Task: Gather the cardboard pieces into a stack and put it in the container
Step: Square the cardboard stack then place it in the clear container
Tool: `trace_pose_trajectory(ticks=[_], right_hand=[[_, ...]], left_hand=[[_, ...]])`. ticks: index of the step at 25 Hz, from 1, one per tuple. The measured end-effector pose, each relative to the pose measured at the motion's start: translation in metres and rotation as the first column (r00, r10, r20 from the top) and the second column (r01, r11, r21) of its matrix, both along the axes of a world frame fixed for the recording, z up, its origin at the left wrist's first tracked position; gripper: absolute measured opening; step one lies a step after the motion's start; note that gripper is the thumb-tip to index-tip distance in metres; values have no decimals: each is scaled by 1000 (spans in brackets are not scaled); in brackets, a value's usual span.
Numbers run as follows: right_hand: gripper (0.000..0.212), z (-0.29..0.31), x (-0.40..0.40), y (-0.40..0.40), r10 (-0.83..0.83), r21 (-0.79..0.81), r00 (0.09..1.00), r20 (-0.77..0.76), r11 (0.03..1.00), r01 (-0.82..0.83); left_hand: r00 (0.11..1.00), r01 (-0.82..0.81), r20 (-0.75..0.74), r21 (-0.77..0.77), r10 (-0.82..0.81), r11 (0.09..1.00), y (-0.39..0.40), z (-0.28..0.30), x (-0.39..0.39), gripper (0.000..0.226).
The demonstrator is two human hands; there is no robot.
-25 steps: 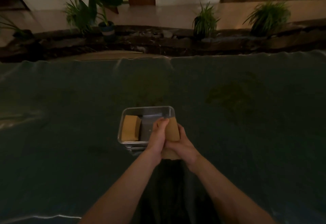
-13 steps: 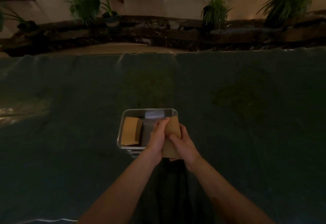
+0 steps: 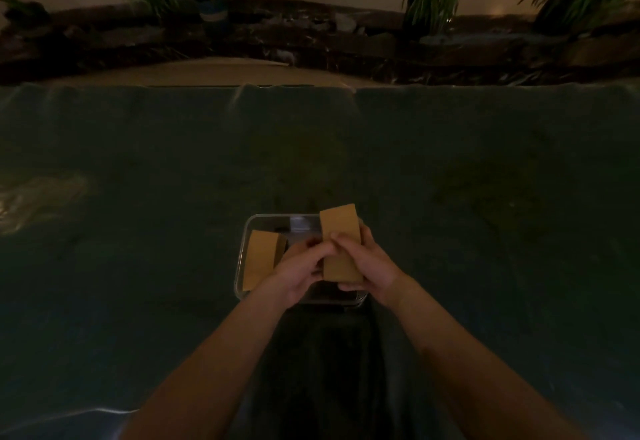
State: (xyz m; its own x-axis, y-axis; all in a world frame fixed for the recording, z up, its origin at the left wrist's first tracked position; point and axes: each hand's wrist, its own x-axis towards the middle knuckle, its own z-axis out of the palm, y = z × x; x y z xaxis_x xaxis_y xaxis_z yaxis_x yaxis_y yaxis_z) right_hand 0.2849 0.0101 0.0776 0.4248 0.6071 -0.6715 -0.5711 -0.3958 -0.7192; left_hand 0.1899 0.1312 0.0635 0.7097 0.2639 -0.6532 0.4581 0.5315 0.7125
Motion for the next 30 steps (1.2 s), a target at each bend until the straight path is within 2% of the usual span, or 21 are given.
trace_pose_trajectory(ticks=[2,4,6,7,9,11,12,17,24,30], right_hand=[[59,-4,2,2,57,-75,997,61,996,-53],[48,-10,9,-2,82,-209,969,233,977,-33],[34,-24,21,-10,-47,-287,891,452,938,195],[27,-31,26,-13,-134,-280,873,470,915,291],[19,-38,29,-16,-204,-273,927,314,916,294],[21,-43,23,-17,-147,-258,981,127,950,176],[19,-46,19,-17,-125,-241,989,83,960,142],[26,-61,18,-23,-145,-184,981,129,969,168],[31,-65,20,-24,-148,-172,978,145,970,172],[30,-67,20,-23,-157,-166,975,156,969,183]], left_hand=[[999,-2,-35,11,2,1000,4,-6,1,56],[994,18,-110,58,-11,998,11,-14,0,44],[976,42,-216,113,-16,993,18,-22,-2,33],[965,52,-260,132,-16,990,19,-27,-1,31],[943,68,-334,154,-13,986,17,-36,8,29],[921,103,-388,169,-30,980,11,-44,20,27],[912,119,-409,179,-36,977,7,-49,25,27],[887,66,-457,247,57,967,-10,-76,38,53],[893,130,-449,311,25,942,-17,-84,44,45],[898,230,-437,390,-40,892,-21,-86,44,20]])
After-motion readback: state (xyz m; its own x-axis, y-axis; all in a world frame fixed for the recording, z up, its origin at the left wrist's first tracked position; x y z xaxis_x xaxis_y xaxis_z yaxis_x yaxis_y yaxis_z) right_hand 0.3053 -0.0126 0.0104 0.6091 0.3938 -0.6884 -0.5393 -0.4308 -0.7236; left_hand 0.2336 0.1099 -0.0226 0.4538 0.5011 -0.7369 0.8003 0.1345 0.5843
